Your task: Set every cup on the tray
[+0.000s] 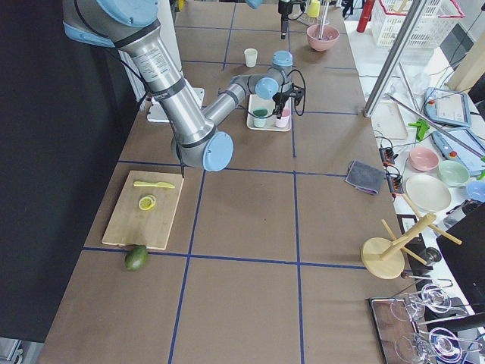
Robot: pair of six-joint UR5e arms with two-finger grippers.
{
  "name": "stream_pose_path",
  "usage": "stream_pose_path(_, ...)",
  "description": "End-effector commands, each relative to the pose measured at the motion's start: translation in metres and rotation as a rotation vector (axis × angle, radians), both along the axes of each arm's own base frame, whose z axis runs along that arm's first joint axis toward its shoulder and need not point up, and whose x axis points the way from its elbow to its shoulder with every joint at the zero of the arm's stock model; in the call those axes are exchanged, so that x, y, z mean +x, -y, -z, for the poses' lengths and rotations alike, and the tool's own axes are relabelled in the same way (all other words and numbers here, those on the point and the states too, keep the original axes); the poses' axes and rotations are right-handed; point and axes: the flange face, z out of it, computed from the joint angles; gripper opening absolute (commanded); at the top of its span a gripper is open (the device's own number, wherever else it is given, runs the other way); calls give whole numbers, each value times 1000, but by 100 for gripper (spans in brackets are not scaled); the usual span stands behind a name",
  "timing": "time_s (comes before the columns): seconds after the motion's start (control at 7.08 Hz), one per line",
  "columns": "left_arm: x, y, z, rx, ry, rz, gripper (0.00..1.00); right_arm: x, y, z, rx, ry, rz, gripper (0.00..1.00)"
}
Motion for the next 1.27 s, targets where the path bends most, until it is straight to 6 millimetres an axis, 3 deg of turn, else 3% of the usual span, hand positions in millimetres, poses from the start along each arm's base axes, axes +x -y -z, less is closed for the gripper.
stream_pose_path(0.0,0,0,0,-1,0,0,99,-6,-5,1,10,-1,15,100)
stream_pose_path(0.14,0,0,0,-1,1,0,99,13,10,9,40,14,26,100)
stream_pose_path(0.28,0,0,-1,-2,1,0,99,45,32,11,35,49,54,100)
stream_pose_path(0.42,-2,-1,-4,3,6,0,99,92,58,-3,43,76,91,100)
stream_pose_path(0.57,-11,-14,-26,-8,18,-7,99,133,72,-33,64,75,122,100)
stream_pose_path(0.85,-47,-64,-76,26,41,14,99,229,87,-103,192,51,217,100)
stream_pose_path(0.99,-56,-80,-92,26,46,14,99,276,86,-149,241,25,265,100)
stream_pose_path(1.13,-59,-93,-106,27,41,11,99,318,70,-200,297,-10,336,100)
